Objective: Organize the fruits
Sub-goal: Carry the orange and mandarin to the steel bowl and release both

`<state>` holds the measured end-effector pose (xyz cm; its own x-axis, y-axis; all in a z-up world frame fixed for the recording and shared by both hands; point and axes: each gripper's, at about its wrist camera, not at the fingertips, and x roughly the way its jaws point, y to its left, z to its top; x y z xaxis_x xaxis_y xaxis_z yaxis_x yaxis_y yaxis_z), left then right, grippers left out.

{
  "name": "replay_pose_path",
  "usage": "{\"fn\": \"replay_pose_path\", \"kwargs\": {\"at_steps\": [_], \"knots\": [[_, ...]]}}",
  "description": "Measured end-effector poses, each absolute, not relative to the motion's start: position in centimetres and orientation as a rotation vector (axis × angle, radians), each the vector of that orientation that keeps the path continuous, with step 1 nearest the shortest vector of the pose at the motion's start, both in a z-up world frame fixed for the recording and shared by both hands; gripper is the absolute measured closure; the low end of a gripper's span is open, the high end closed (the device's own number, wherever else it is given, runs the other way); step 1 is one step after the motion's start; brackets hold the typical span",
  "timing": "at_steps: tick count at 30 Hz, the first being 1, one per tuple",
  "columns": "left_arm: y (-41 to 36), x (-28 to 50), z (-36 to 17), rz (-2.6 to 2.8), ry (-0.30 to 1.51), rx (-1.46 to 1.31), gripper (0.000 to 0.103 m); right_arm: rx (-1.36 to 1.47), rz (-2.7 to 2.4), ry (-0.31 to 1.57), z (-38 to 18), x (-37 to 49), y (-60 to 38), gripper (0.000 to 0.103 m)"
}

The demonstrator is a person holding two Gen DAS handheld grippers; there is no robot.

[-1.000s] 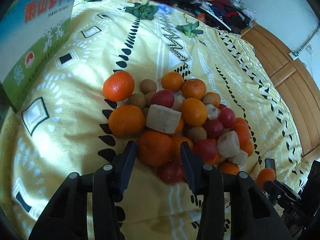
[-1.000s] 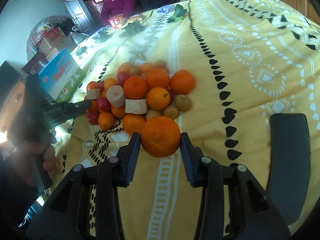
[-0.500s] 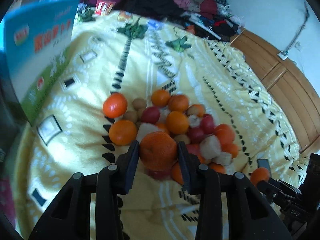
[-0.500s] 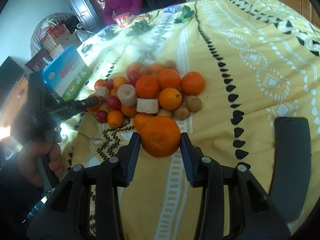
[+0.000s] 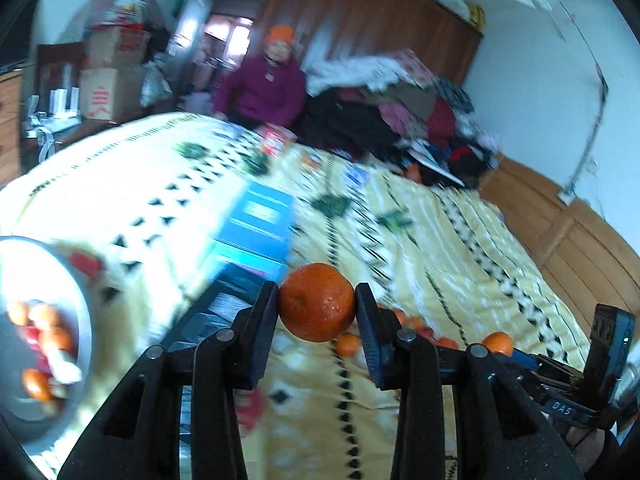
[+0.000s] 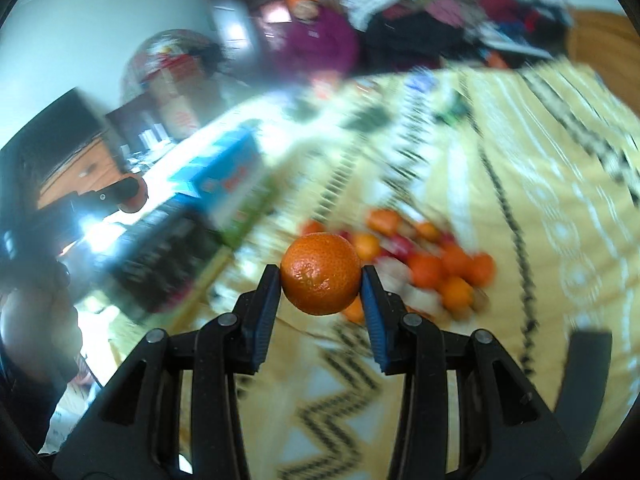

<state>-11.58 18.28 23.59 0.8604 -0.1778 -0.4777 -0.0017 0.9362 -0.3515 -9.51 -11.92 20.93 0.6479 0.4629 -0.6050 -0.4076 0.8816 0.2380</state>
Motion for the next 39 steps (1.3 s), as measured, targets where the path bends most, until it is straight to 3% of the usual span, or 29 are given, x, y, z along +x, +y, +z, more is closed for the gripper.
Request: {"fn": "replay_pose_path", "kwargs": {"at_steps": [8,17,39], "knots": [[31.6,-17.7,24.2,0.158,0.468,-0.446,0.063,-0.034,0.760,0.652,26.3,-10.2,2.9,0.062],[42.2,-20.8,20.7,0.312,0.504,-0.523,0.063,-0.135,0.997,0.735,26.2,-11.5,18.9,0.062],[46.4,-21.0,14.8,0.363,0.643,-0.572,0.063,-0.180,1.025,0.935,21.1,-11.1,28.6,0.062]]}}
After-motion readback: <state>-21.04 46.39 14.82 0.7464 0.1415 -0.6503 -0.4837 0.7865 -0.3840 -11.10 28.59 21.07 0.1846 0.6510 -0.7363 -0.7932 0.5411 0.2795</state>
